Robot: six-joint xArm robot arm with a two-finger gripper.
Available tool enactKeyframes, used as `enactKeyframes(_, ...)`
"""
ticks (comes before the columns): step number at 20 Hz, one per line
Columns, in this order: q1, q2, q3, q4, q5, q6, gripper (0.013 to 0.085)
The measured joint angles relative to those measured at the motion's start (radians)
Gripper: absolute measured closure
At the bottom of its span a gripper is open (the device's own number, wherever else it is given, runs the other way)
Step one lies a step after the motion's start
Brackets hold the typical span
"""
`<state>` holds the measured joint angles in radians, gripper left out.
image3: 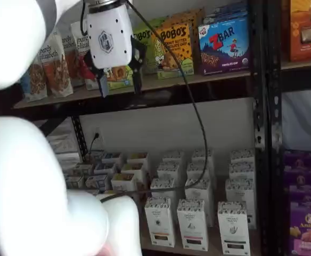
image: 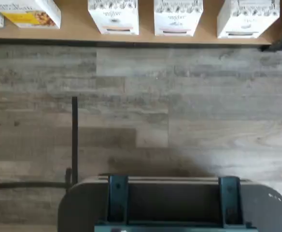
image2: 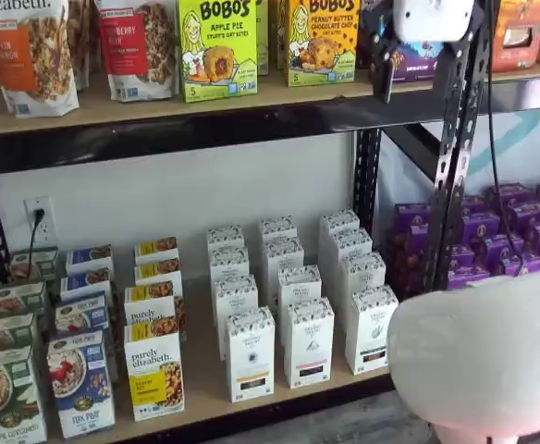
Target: Pick up the white box with a green strip in the middle, on the bottom shelf, the sixth box from the left
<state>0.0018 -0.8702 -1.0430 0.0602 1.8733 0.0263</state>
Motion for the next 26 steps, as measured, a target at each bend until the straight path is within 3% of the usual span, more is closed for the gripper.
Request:
enactKeyframes(5,0.029,-0.024,0.131,-0.027,-0.105,0.019,0.013)
enactKeyframes(9,0.021,-0.053,0.266,-0.004,-0.219,0.012,0.013)
enactKeyframes(19,0.133,-0.076,0.48,-0.073,-0.435,0.121,0.013)
enactKeyframes(22,0.154,-0.053,0.516,-0.084,-0.489,0.145,0.013)
enactKeyframes(26,0.17,0.002,0.577,-0.087,-0.636,0.166,0.013)
